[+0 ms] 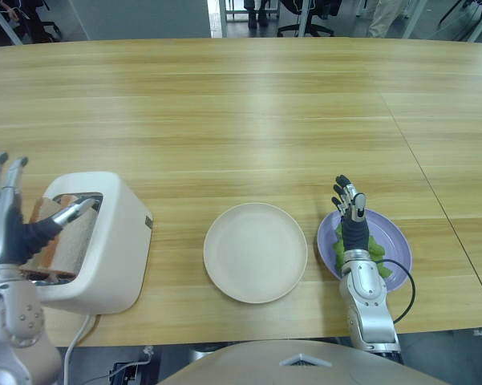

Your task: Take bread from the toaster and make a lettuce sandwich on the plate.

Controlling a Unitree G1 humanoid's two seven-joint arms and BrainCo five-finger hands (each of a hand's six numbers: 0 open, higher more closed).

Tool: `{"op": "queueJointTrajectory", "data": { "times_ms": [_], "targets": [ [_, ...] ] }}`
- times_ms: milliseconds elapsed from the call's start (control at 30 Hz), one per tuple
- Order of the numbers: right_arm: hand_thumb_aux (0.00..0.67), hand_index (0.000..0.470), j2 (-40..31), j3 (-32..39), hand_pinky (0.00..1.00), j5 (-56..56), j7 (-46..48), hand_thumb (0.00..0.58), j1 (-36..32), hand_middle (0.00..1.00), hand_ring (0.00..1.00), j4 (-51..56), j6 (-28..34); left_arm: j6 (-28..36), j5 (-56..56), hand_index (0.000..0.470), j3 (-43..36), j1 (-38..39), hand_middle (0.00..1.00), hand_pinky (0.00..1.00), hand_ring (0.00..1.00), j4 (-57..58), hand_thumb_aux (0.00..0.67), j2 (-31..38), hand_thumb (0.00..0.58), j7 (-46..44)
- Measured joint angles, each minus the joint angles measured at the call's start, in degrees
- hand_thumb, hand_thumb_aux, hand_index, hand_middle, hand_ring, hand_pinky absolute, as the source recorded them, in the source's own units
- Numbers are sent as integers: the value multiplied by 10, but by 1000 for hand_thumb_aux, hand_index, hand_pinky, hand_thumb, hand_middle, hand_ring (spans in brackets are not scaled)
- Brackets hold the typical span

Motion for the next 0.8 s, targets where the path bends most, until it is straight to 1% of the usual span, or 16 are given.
{"op": "queueJointTrajectory", "data": {
  "times_ms": [200,367,533,800],
  "targets": [
    [0,0,0,-11,0,1,-6,0,0,0,0,0,2,-8,-10,0,54,42,0,0,0,33,0,13,0,-20],
    [0,0,0,-16,0,2,-8,0,0,0,0,0,4,-4,-23,0,108,41,0,0,0,46,0,32,0,-26],
    [0,0,-1,-21,0,3,-8,0,1,0,0,-1,4,-5,-25,0,110,59,0,0,0,50,0,31,0,-51],
    [0,0,-1,-23,0,5,-7,0,7,0,0,-2,4,-12,-30,0,98,69,0,0,0,67,0,27,0,-62]
  ]
}}
